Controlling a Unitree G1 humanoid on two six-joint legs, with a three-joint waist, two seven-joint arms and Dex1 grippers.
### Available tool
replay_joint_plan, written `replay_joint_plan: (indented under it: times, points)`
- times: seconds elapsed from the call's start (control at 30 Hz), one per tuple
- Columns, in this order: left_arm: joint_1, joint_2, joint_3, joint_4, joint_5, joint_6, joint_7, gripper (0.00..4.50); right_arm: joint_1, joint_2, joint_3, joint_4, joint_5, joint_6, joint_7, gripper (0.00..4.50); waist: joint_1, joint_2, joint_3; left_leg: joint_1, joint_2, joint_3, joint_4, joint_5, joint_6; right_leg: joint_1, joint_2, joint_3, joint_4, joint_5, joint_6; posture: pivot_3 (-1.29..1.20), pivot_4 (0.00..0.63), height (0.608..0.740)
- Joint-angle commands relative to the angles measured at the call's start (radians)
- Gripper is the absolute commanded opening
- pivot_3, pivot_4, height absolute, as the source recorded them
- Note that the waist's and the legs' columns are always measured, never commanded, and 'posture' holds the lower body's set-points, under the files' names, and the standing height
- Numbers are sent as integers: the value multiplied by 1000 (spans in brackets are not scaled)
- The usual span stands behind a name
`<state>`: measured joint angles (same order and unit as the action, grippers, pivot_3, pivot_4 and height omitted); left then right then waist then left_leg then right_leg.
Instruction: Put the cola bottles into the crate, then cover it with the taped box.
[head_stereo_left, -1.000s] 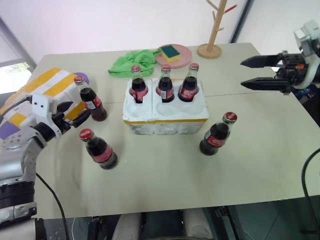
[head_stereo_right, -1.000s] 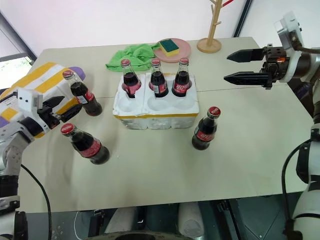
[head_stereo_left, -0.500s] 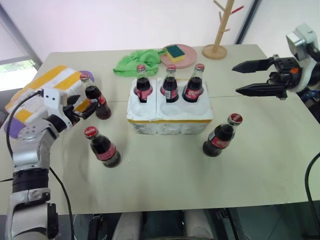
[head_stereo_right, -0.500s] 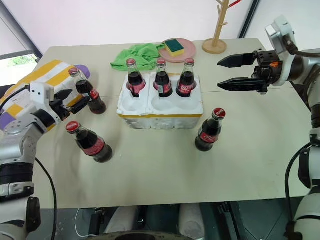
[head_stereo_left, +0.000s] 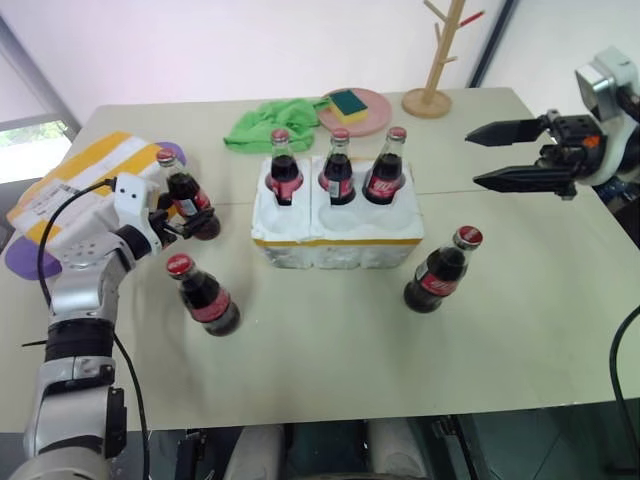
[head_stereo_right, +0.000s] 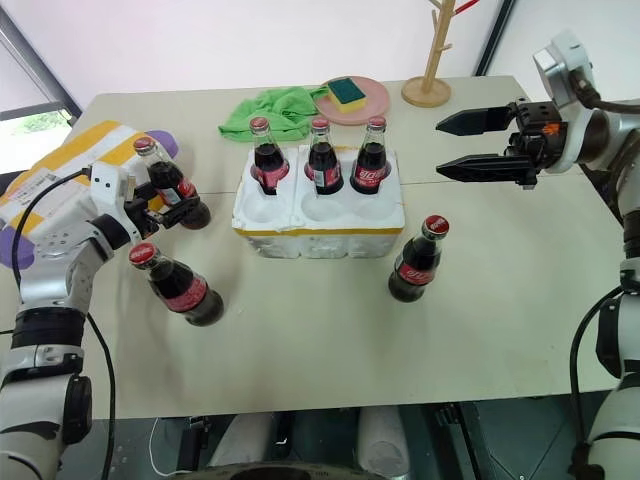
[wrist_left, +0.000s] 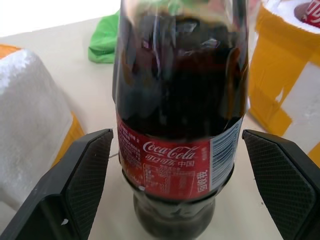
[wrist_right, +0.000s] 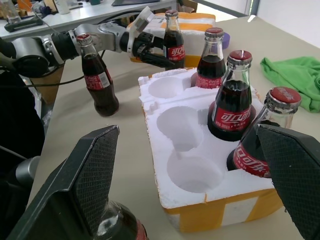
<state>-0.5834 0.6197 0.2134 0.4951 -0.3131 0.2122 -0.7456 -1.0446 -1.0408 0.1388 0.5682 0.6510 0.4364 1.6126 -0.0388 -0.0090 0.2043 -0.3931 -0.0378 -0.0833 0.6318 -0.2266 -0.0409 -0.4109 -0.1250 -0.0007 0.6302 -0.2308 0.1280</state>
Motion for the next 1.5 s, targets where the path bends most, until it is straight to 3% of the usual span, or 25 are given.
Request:
replay_joint_plan:
  times: [0.03, 0.3, 0.47, 0.8, 1.0, 1.13, 1.3, 1.5]
  points:
    - [-39, 4, 5, 15, 7, -31, -8, 4338, -7, -8, -47, -32, 21, 1, 2, 4500, 0, 0, 0, 0, 0, 0, 0, 0, 0, 0, 0, 0, 0, 0, 0, 0, 150, 740]
    - [-78, -20, -7, 60, 20, -47, -27, 4338, 28, -29, -65, -80, 54, 29, 2, 4500, -2, 0, 0, 0, 0, 0, 0, 0, 0, 0, 0, 0, 0, 0, 0, 0, 150, 740]
    - [-74, -20, -2, 64, 19, -44, -33, 2757, 39, -38, -78, -113, 82, 56, 2, 4500, -1, 0, 0, 0, 0, 0, 0, 0, 0, 0, 0, 0, 0, 0, 0, 0, 150, 740]
    - [-49, 12, 43, -49, -31, 35, -47, 2808, 36, -37, -79, -120, 93, 102, 2, 4500, -3, 0, 0, 0, 0, 0, 0, 0, 0, 0, 0, 0, 0, 0, 0, 0, 150, 740]
    - [-46, 105, 83, -328, -183, 267, -121, 2808, 47, -30, -89, -121, 69, 41, 2, 4500, -2, -2, 1, -17, 0, -1, 3, 1, -1, -18, 0, 0, 2, 2, 0, 0, 150, 740]
    - [-118, 185, 86, -433, -268, 387, -168, 2808, 56, -24, -92, -114, 65, 32, 2, 4500, 1, -4, 2, -19, 0, -1, 2, 1, -1, -19, 0, 0, 1, 4, 0, 0, 150, 740]
    - [-243, 202, 63, -442, -334, 484, -189, 2808, 67, -17, -101, -116, 64, 35, 2, 4500, 3, -4, 2, -18, 0, -1, 3, 1, -1, -17, 0, 0, 0, 4, 1, 0, 150, 740]
    - [-346, 142, -47, -361, -294, 460, -255, 2808, 88, -12, -127, -124, 54, 40, 2, 4500, -3, -4, 2, -17, 0, -1, 3, 1, -1, -17, 1, 0, 1, 4, 1, 0, 150, 740]
